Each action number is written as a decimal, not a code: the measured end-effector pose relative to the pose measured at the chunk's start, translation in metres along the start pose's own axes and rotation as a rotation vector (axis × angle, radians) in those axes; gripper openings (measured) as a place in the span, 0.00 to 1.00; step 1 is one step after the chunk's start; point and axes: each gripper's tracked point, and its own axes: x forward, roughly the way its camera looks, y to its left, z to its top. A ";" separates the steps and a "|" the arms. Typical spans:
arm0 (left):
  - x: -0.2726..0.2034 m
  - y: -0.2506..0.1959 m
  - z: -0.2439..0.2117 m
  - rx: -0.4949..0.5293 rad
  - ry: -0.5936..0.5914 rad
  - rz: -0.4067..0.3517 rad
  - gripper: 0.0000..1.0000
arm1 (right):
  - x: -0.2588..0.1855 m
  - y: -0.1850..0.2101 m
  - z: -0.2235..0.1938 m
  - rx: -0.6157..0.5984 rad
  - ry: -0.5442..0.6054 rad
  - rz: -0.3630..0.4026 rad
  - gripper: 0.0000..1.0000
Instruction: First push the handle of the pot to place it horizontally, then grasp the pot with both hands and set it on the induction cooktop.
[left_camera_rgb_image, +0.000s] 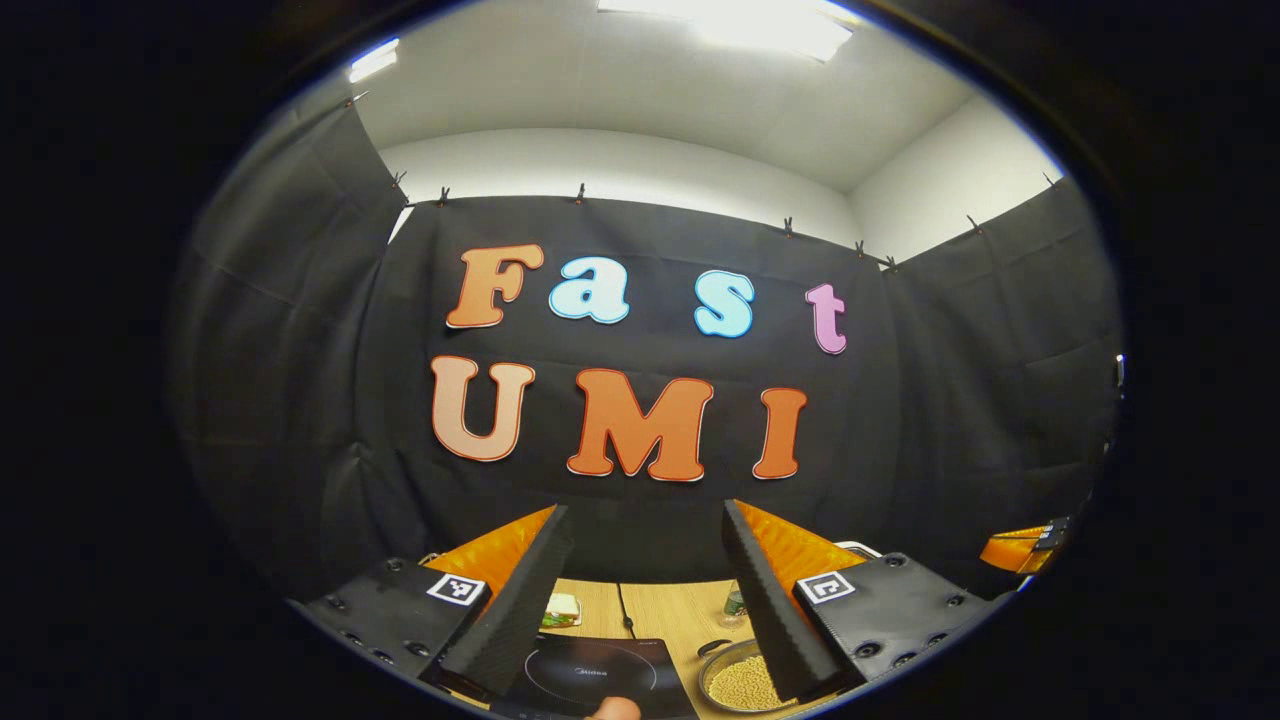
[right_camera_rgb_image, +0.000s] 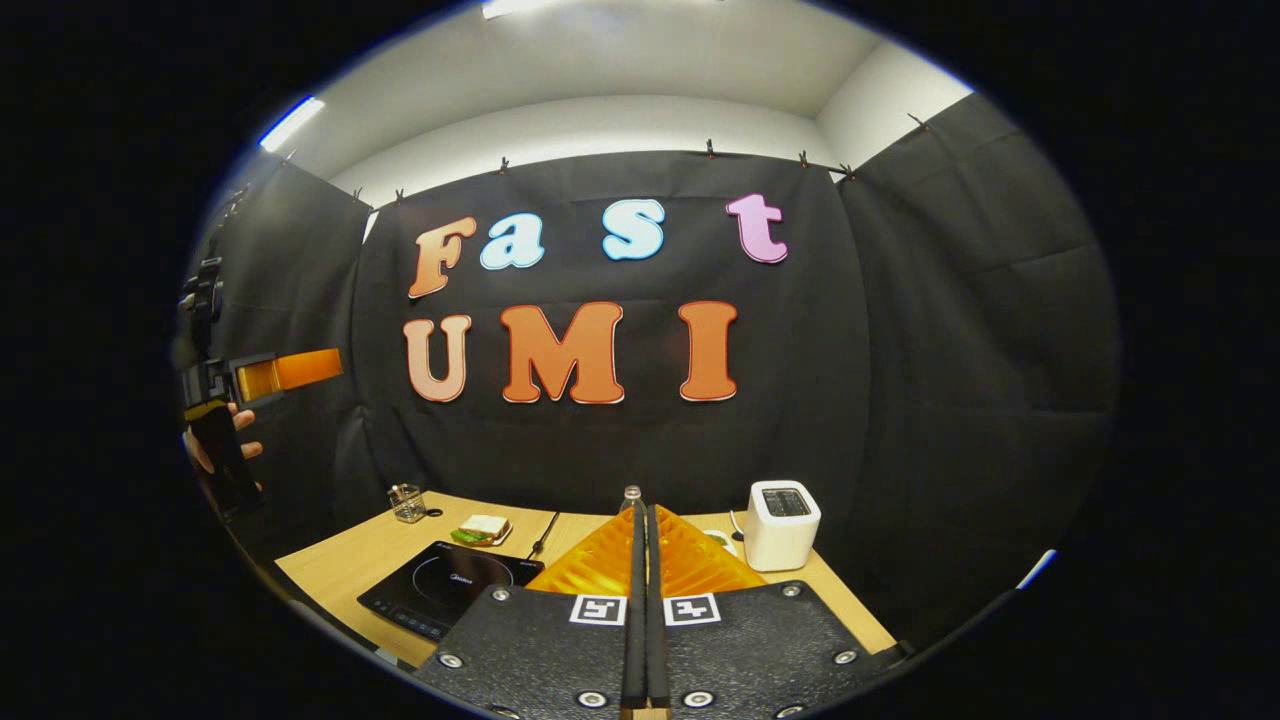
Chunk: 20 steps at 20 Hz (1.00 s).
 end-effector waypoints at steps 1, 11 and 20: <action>-0.001 0.001 -0.001 0.000 0.001 0.003 0.97 | -0.001 0.000 -0.006 0.003 0.008 0.002 0.00; -0.003 0.011 -0.011 0.007 0.016 0.023 0.97 | 0.003 -0.002 -0.105 0.063 0.189 0.007 0.00; -0.004 0.026 -0.014 0.008 0.002 0.045 0.98 | 0.004 0.002 -0.214 0.112 0.402 0.022 0.00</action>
